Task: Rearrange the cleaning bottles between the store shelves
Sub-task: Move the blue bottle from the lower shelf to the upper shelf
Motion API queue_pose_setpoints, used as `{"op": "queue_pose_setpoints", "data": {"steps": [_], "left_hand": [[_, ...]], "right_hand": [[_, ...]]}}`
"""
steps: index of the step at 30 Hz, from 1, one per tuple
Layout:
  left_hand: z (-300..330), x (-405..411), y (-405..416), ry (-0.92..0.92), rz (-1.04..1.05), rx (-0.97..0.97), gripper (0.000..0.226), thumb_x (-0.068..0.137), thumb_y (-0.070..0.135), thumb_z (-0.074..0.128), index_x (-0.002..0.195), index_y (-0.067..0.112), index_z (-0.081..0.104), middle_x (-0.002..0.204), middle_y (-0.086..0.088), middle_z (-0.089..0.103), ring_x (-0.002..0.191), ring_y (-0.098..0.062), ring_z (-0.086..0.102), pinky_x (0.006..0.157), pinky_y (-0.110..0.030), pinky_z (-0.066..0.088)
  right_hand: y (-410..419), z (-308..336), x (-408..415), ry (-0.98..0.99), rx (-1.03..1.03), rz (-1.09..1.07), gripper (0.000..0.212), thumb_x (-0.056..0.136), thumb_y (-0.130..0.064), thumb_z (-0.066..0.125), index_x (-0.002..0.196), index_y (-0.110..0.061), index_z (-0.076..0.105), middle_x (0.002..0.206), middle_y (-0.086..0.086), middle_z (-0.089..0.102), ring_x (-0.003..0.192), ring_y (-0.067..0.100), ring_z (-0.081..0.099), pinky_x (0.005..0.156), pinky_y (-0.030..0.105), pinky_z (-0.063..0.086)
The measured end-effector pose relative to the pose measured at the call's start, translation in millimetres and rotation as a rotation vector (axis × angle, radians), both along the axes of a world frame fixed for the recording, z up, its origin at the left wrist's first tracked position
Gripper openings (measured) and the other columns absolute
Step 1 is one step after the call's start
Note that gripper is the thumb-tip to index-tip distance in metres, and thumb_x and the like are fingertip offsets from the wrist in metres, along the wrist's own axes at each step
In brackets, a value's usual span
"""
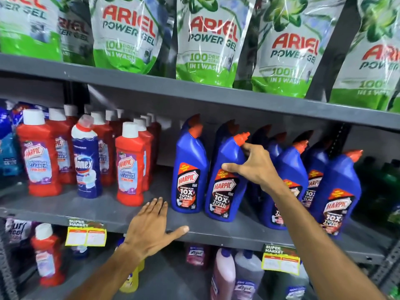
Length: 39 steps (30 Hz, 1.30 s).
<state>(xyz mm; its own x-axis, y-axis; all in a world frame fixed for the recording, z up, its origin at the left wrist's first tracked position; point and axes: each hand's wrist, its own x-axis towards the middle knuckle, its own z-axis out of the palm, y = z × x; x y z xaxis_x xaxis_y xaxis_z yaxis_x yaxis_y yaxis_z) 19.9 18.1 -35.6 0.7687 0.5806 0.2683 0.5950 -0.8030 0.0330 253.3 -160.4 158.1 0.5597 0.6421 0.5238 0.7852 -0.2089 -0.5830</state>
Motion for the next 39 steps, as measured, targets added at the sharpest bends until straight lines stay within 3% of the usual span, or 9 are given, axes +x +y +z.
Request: {"op": "queue_pose_setpoints", "data": {"steps": [6,10,14,19,23,30,39], "left_hand": [[-5.0,0.7,3.2,0.001,0.012,0.03,0.139,0.07,0.105,-0.006,0.165,0.008,0.024,0.175,-0.012,0.022,0.162,-0.024,0.019,0.133,-0.037,0.013],[-6.6,2.0,3.5,-0.002,0.018,0.04,0.138,0.071,0.105,-0.004,0.165,0.008,0.025,0.175,-0.012,0.022,0.162,-0.023,0.019,0.133,-0.037,0.012],[-6.1,2.1,3.0,-0.008,0.024,0.03,0.139,0.07,0.106,-0.005,0.165,0.009,0.025,0.175,-0.011,0.021,0.162,-0.023,0.02,0.133,-0.039,0.015],[-6.6,2.1,3.5,-0.012,0.026,0.038,0.139,0.07,0.106,-0.005,0.166,0.01,0.025,0.175,-0.011,0.022,0.162,-0.022,0.02,0.133,-0.039,0.015],[-6.1,2.1,3.3,-0.011,0.023,0.029,0.138,0.07,0.106,-0.005,0.166,0.01,0.023,0.176,-0.01,0.02,0.162,-0.022,0.019,0.133,-0.038,0.013],[-3.9,0.8,1.9,-0.006,0.017,0.008,0.139,0.07,0.106,-0.005,0.166,0.01,0.021,0.176,-0.01,0.019,0.162,-0.022,0.019,0.133,-0.037,0.013],[-0.5,0.6,0.5,0.028,0.022,-0.035,0.141,0.067,0.106,-0.009,0.167,0.01,0.017,0.177,-0.01,0.015,0.163,-0.021,0.015,0.133,-0.038,0.013]], "right_hand": [[13.2,-18.7,10.2,0.073,0.049,0.091,0.077,0.064,-0.037,0.1,0.132,-0.017,0.07,0.125,-0.002,0.079,0.116,0.013,0.074,0.107,0.043,0.058],[8.7,-47.8,12.2,0.2,0.118,0.12,0.095,0.056,-0.049,0.102,0.138,-0.022,0.062,0.127,-0.004,0.077,0.115,0.012,0.075,0.102,0.043,0.061],[-4.9,-103.4,13.4,0.426,0.146,0.158,0.091,0.052,-0.039,0.107,0.129,-0.032,0.06,0.12,-0.009,0.08,0.111,0.011,0.077,0.096,0.041,0.064],[-12.3,-155.8,10.9,0.55,0.082,0.171,0.09,0.053,-0.033,0.106,0.131,-0.032,0.061,0.118,-0.015,0.08,0.111,0.007,0.076,0.091,0.025,0.062],[-12.0,-164.9,12.9,0.563,0.123,0.137,0.084,0.055,-0.038,0.103,0.13,-0.026,0.065,0.116,-0.01,0.082,0.108,0.009,0.078,0.095,0.034,0.063],[-15.1,-168.8,21.0,0.57,0.157,0.112,0.075,0.067,-0.025,0.101,0.132,-0.027,0.065,0.118,-0.01,0.081,0.112,0.01,0.076,0.1,0.041,0.062],[-14.7,-168.1,20.2,0.586,0.152,0.114,0.076,0.07,-0.021,0.101,0.135,-0.025,0.063,0.119,-0.011,0.081,0.111,0.007,0.076,0.095,0.031,0.062]]}}
